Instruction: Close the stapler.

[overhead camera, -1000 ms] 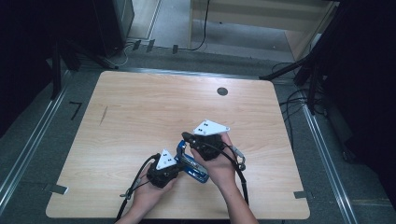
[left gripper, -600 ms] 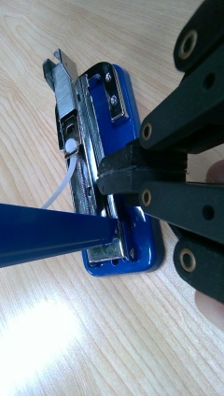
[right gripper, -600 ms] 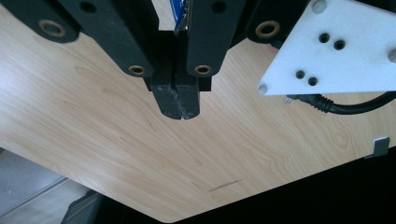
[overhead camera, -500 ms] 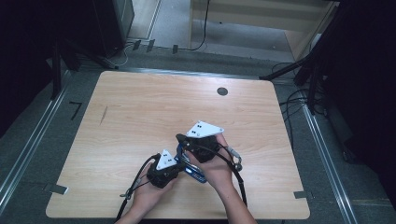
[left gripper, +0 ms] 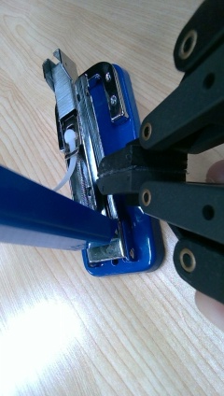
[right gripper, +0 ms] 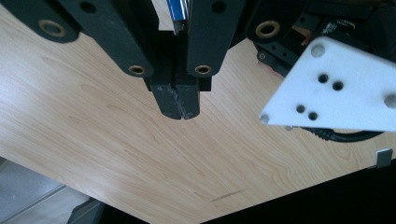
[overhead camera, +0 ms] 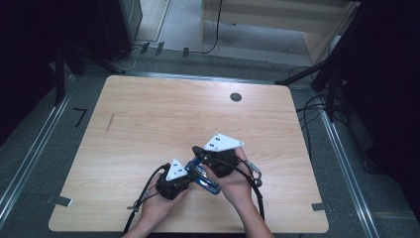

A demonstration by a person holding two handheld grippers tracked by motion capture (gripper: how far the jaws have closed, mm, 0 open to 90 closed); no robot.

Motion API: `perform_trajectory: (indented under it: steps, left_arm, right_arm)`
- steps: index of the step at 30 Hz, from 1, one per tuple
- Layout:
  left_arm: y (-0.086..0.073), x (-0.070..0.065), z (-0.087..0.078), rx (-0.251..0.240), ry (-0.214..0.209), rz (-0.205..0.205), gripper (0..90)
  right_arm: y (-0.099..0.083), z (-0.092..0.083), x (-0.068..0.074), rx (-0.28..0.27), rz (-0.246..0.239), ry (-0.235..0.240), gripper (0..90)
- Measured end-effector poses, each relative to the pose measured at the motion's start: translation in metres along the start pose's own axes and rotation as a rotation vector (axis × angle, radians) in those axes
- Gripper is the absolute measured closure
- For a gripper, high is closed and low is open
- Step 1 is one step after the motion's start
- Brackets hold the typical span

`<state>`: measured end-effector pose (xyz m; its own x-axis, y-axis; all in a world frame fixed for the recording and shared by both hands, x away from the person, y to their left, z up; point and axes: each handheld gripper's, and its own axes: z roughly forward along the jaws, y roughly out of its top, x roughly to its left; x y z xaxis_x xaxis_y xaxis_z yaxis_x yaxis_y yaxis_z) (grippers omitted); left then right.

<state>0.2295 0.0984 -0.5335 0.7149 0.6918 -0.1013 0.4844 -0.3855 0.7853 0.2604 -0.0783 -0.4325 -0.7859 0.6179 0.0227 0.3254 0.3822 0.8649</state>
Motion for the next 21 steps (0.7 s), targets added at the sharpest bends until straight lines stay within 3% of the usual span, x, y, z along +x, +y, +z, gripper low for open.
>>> perform_trajectory:
  steps: [21]
  left_arm:
    - [0.000,0.000,0.000,0.003,-0.001,0.005,90.0]
  right_arm:
    - [-0.042,-0.022,-0.009,-0.005,0.076,-0.023,90.0]
